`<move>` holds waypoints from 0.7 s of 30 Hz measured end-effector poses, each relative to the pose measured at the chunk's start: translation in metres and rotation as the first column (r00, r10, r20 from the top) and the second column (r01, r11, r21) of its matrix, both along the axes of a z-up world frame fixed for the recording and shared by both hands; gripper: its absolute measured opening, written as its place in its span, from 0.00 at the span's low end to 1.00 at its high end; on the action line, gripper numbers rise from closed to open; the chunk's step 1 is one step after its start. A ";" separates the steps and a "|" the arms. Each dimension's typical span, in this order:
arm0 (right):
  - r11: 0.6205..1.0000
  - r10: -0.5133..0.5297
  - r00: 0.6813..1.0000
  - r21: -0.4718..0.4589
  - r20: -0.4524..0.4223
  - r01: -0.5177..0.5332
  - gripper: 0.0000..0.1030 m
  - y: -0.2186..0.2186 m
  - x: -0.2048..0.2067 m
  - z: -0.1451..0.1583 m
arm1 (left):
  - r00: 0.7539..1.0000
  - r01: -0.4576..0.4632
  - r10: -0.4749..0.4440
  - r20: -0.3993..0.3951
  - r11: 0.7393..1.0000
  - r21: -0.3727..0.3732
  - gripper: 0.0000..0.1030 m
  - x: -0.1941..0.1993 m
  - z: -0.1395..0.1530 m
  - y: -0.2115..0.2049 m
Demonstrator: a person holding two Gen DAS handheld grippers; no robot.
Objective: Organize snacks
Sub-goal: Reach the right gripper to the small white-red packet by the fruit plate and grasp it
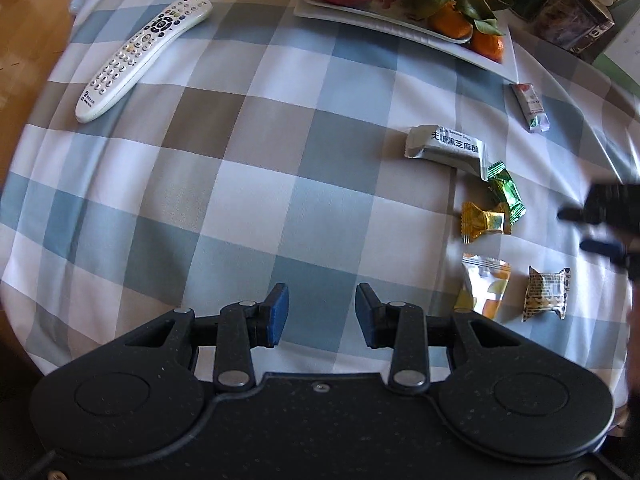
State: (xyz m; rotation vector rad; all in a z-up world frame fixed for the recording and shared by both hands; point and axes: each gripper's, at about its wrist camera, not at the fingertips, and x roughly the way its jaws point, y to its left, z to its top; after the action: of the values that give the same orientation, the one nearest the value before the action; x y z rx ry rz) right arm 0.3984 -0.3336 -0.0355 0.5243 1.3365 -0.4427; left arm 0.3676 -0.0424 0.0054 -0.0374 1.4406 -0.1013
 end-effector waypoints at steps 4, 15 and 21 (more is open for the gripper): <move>0.998 -0.042 0.998 -0.047 0.050 0.044 0.43 -0.010 0.039 -0.004 | 0.999 -0.023 0.022 -0.026 1.000 -0.017 0.45 0.003 -0.004 0.003; 0.986 -0.154 0.975 -0.034 0.163 0.161 0.43 -0.026 0.112 -0.017 | 0.999 -0.015 0.013 -0.051 0.999 -0.034 0.45 0.007 -0.006 -0.001; 0.989 -0.134 0.972 -0.042 0.192 0.144 0.40 -0.016 0.133 -0.026 | 0.997 -0.024 0.022 -0.071 0.999 -0.029 0.45 0.006 -0.012 -0.001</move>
State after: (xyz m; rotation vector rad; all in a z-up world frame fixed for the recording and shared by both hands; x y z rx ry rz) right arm 0.5316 -0.3494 -0.0615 0.6008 1.1066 -0.5309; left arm 0.3739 -0.0437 -0.0063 -0.0830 1.5094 -0.1036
